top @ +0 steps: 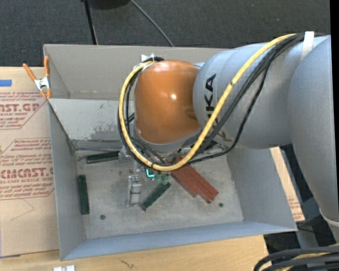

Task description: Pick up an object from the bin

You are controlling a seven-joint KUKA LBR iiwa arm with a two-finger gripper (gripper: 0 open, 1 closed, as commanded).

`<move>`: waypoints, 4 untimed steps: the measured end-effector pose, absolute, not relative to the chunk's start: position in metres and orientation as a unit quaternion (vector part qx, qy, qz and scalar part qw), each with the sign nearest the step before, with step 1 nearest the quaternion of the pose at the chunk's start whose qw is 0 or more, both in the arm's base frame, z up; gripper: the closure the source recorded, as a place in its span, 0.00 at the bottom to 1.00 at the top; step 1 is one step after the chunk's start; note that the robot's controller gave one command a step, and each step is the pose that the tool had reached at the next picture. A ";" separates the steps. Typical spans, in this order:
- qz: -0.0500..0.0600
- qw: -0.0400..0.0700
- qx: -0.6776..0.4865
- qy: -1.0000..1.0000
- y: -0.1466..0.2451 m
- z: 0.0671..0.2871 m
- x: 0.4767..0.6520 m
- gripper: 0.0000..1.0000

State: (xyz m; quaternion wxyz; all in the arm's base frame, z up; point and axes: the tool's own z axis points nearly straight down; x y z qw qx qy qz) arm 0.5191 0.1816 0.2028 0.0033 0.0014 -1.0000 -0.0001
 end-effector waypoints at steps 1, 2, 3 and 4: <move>-0.001 0.000 0.000 -1.000 0.181 0.207 0.521 0.00; -0.002 -0.004 -0.011 -1.000 0.148 0.159 0.517 0.00; 0.000 0.000 -0.081 -0.997 0.134 0.111 0.519 0.00; 0.000 0.001 -0.008 -1.000 0.100 0.097 0.522 0.00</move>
Offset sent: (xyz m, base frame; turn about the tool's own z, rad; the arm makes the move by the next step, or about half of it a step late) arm -0.0092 -0.0774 -0.1046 0.0603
